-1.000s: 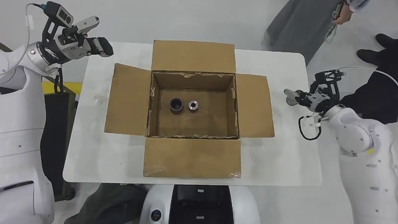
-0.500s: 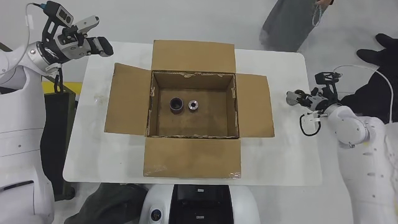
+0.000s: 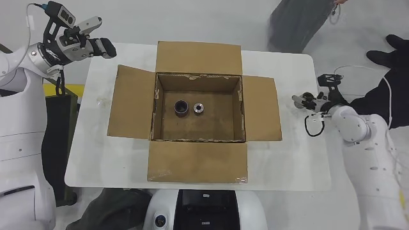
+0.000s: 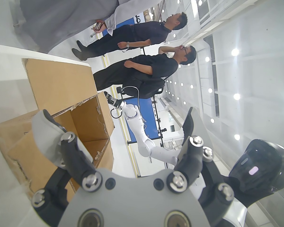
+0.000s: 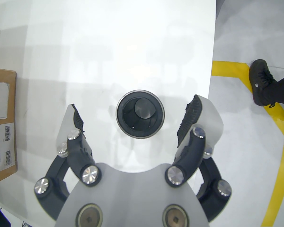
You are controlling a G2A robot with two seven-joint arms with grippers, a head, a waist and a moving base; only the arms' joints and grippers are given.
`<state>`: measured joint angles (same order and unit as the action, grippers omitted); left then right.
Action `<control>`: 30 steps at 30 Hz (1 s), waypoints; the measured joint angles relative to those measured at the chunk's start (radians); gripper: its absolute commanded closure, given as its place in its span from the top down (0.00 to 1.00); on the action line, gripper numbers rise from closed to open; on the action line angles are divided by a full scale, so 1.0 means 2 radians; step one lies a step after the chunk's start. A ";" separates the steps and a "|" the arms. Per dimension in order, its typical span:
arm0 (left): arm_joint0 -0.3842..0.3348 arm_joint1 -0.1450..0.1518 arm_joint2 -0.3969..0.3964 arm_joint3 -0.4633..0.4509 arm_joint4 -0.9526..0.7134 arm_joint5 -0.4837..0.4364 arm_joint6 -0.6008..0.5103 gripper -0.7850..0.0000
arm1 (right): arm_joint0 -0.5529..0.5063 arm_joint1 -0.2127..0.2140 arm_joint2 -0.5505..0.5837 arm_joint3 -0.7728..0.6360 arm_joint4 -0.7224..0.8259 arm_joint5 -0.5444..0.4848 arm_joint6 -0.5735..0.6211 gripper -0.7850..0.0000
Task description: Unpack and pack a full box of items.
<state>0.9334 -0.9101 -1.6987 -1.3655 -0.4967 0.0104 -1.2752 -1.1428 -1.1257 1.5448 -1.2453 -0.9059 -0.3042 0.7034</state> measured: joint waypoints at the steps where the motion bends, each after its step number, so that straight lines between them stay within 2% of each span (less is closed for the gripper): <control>1: 0.000 0.000 0.000 0.000 0.000 0.000 0.000 1.00 | 0.002 0.000 -0.002 0.002 -0.003 0.000 0.001 0.78; 3: 0.000 0.000 0.000 0.000 0.000 0.000 0.000 1.00 | 0.005 0.000 -0.006 0.006 -0.006 0.001 0.002 0.55; 4: 0.000 0.000 0.000 0.000 0.000 0.000 0.000 1.00 | 0.006 0.001 -0.008 0.007 -0.007 0.002 0.002 0.49; 8: 0.000 0.000 0.000 0.000 0.000 0.000 0.000 1.00 | 0.008 0.002 -0.011 0.012 -0.011 0.005 -0.002 0.32; 12: 0.000 0.000 0.000 0.000 0.000 0.000 0.000 1.00 | 0.008 0.003 -0.014 0.012 -0.019 0.006 -0.005 0.23; 16: 0.000 0.000 0.000 0.000 0.000 0.000 0.000 1.00 | 0.006 0.004 -0.014 0.012 -0.020 0.006 -0.010 0.00; 23: 0.000 0.000 0.000 0.000 0.000 0.000 0.000 1.00 | -0.007 0.008 -0.005 -0.004 -0.015 -0.004 -0.023 0.00; 30: 0.000 0.000 0.000 0.000 0.000 0.000 0.000 1.00 | -0.042 0.014 0.022 -0.053 0.006 -0.024 -0.034 0.00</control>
<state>0.9334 -0.9101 -1.6987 -1.3655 -0.4967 0.0104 -1.2752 -1.2260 -1.0977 1.5880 -1.3518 -0.8932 -0.3512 0.6360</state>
